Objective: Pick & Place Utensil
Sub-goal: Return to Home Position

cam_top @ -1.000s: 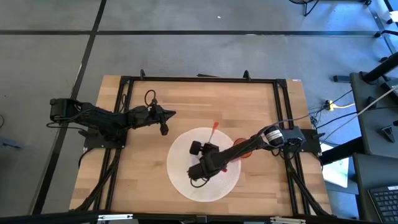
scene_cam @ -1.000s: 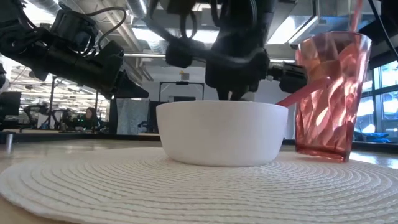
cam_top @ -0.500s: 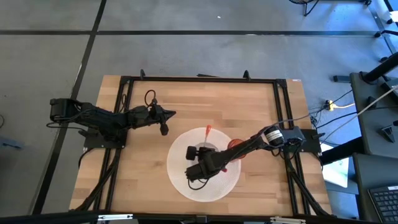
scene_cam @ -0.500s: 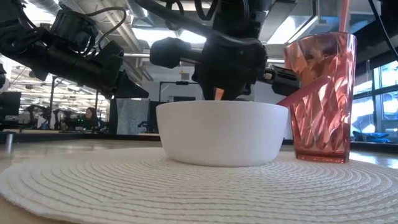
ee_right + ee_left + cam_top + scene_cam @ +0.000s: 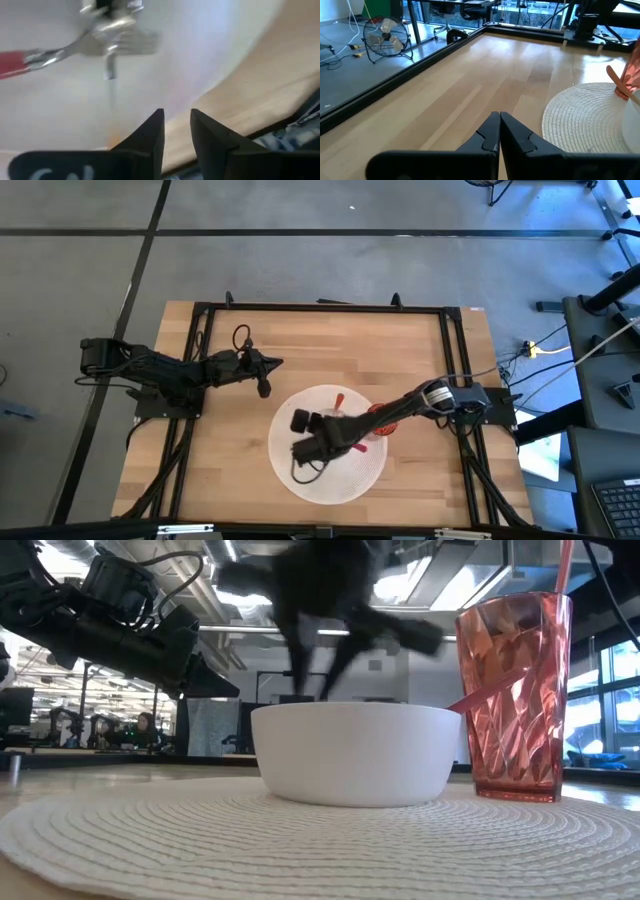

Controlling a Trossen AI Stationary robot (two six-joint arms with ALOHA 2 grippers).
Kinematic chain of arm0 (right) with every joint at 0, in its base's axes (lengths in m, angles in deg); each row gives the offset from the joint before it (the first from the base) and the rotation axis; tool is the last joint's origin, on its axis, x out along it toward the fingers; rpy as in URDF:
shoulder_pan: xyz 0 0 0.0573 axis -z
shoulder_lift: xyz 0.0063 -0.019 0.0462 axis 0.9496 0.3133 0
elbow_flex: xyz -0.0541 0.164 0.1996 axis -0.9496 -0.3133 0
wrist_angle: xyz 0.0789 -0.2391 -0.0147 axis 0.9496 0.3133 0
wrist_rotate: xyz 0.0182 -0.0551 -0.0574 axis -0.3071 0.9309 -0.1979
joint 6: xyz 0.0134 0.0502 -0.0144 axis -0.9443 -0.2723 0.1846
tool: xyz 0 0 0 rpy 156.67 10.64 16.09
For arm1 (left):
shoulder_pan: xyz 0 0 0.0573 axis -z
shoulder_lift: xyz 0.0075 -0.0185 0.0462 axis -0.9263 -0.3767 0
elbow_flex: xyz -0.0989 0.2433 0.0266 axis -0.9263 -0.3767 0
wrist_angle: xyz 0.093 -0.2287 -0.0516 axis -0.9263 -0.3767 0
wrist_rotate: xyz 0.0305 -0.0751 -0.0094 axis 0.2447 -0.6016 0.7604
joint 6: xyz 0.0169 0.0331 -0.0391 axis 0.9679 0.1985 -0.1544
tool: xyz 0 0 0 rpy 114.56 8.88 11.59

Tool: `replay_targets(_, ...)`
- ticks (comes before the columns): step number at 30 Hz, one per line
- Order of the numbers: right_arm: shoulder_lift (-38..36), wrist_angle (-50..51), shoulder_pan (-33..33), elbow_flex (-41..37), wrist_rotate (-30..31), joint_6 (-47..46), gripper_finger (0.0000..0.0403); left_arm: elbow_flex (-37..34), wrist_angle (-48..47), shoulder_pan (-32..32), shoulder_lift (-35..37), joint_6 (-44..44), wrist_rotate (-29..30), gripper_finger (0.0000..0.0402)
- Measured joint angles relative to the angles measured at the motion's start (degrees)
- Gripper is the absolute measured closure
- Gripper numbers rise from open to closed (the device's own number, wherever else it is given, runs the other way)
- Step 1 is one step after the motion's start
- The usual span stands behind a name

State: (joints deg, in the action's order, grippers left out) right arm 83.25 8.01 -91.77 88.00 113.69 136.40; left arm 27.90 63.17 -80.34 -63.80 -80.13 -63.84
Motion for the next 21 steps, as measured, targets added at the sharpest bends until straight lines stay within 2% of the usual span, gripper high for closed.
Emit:
replay_targets(3,0.0,-0.03,1.77,6.27,-6.03,-2.35,0.0309,0.0,-0.01,0.0,0.0,0.0,-0.02,0.0398)
replay_targets(7,-0.18,-0.51,4.33,15.14,-10.76,-3.99,0.0317,0.0,-0.02,0.0,0.0,0.17,-0.04,0.0398)
replay_targets(11,-11.68,-9.81,8.12,9.67,-18.46,-7.15,0.0339,-0.02,-0.53,0.0,0.0,1.37,-0.09,0.0398)
replay_targets(16,-26.52,-9.5,13.71,9.82,-22.88,-23.69,0.0391,-0.09,-0.42,0.0,-0.11,1.53,-0.09,0.0398)
replay_targets(18,-30.81,-8.79,15.65,9.82,-25.77,-29.87,0.0397,-0.09,-0.43,-0.02,-0.11,1.86,-0.09,0.0398)
replay_targets(21,-35.96,-7.33,17.43,8.86,-26.99,-36.85,0.0394,-0.09,-0.05,0.0,-0.11,2.49,-0.11,0.0398)
